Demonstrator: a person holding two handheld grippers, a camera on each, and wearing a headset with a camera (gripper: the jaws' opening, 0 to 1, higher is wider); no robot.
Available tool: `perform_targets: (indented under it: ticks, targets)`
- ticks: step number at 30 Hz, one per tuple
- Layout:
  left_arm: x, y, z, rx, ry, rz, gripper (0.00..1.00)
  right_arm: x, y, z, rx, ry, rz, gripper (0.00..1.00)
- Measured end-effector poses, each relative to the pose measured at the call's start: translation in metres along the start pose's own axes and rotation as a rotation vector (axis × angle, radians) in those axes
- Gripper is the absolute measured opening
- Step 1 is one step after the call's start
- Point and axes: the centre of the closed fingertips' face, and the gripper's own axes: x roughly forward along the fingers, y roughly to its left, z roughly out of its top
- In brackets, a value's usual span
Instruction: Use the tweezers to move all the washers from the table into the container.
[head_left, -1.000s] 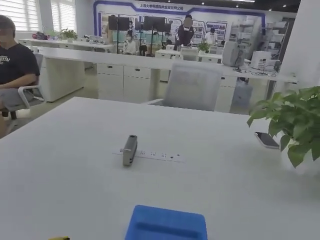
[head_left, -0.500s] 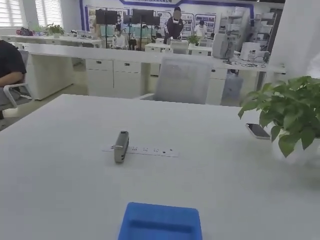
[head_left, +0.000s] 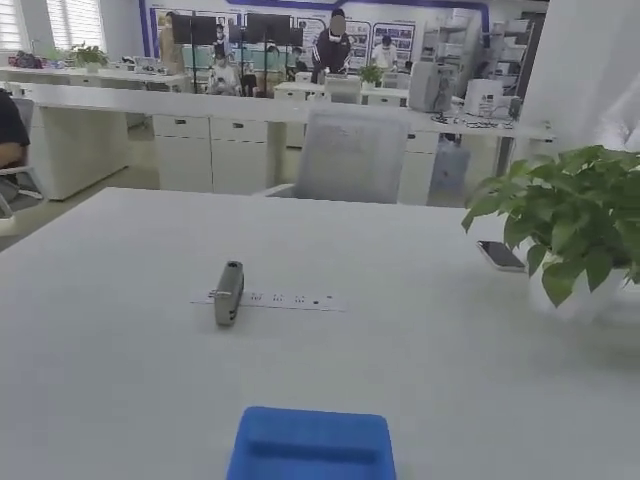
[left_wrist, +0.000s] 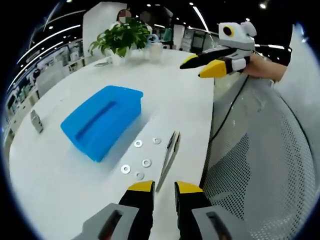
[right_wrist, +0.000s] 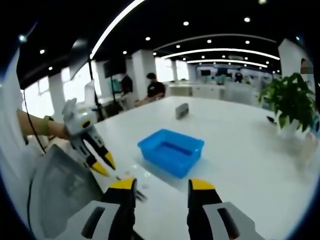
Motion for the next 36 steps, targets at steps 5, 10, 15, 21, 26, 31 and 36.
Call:
perform_targets:
  ticks: [5, 10, 15, 21, 26, 31, 36]
  targets:
    - [0.010, 0.007, -0.010, 0.104, 0.113, 0.024, 0.07, 0.001, 0.001, -0.004, -0.009, 0.020, 0.003, 0.37]
    - [0.016, 0.009, -0.015, 0.186, 0.175, 0.015, 0.04, 0.004, 0.006, -0.009, -0.040, 0.052, 0.018, 0.35]
    - [0.020, 0.010, -0.015, 0.257, 0.212, 0.014, 0.00, 0.008, 0.009, -0.015, -0.078, 0.093, 0.027, 0.35]
    - [0.022, 0.009, -0.018, 0.294, 0.242, 0.000, 0.00, 0.010, 0.013, -0.020, -0.107, 0.122, 0.052, 0.34]
    - [0.015, 0.005, -0.014, 0.332, 0.239, -0.026, 0.00, 0.014, 0.021, -0.024, -0.142, 0.146, 0.090, 0.31]
    - [0.001, 0.001, -0.002, 0.338, 0.207, -0.019, 0.00, 0.019, 0.031, -0.030, -0.197, 0.183, 0.136, 0.29]
    - [-0.019, -0.008, 0.016, 0.356, 0.170, -0.011, 0.00, 0.024, 0.039, -0.035, -0.262, 0.217, 0.182, 0.27]
